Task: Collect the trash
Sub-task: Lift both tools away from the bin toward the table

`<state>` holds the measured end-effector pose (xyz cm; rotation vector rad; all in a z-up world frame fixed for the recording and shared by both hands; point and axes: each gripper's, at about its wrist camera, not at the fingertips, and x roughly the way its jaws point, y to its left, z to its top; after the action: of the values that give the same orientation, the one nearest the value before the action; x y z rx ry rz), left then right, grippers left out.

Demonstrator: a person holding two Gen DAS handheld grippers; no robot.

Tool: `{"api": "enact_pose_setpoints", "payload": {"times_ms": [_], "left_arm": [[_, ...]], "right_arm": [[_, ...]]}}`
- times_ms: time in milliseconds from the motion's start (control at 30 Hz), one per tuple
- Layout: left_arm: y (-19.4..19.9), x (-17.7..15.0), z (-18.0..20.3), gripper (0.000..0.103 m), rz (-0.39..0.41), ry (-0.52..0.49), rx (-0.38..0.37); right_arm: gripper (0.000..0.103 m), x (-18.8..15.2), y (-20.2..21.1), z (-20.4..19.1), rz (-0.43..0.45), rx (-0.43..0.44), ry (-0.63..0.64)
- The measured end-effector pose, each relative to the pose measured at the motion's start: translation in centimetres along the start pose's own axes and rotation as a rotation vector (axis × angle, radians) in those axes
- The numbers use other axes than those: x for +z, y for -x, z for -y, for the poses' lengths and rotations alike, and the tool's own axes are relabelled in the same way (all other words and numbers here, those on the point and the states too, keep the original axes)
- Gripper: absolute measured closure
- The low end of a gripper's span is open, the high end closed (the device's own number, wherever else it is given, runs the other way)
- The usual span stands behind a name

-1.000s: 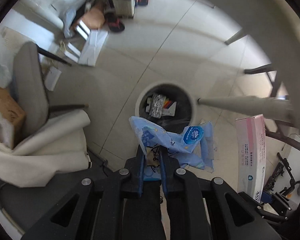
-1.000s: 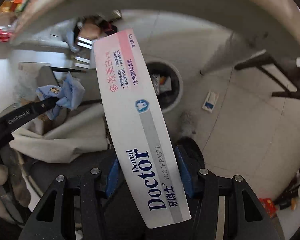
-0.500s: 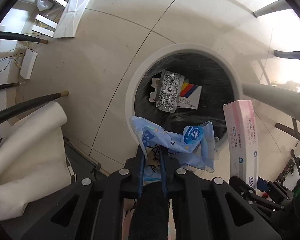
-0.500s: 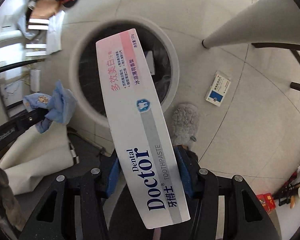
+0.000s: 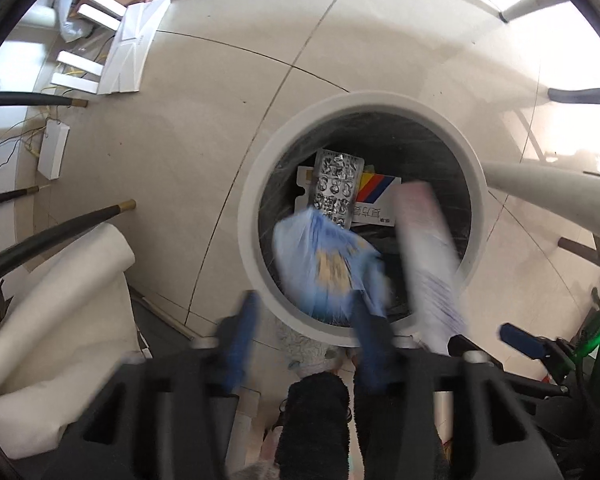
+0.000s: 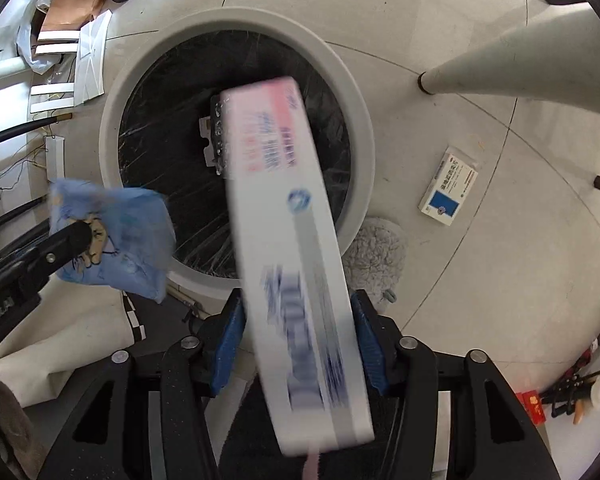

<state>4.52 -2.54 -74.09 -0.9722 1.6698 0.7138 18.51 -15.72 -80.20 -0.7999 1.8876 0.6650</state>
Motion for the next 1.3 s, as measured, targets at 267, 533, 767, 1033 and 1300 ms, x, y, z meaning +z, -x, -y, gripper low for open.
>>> {"api": "enact_pose_setpoints", "payload": {"times_ms": [267,533,767,1033,1300], "left_arm": [[2.8,-2.2,-0.8,0.000,0.056,0.002,0.063],[7.6,-5.8,-1.7,0.000,0.097,0.037,0.086],[13.8,-9.9,-2.0,0.000,0.140,0.039,0.099],[22.3,-15.2,-1.5,0.000,0.199,-0.003,0.110],[31.2,-19.8,-0.9,0.000,0.272,-0.037,0.065]], "right_arm": [[0.001,-1.2,2.8,0.1,0.069,-0.059,0.017],[0.000,-4.5,7.4,0.0,0.127,-0.058,0.026],[0.000,-9.4,14.0,-0.4,0.199,-0.032,0.027],[0.000,-16.8,23.5,0.2,0.301,-0.025,-0.014],[0.000,-24.4,34.2,-0.1,0.373,0.007,-0.031]]}}
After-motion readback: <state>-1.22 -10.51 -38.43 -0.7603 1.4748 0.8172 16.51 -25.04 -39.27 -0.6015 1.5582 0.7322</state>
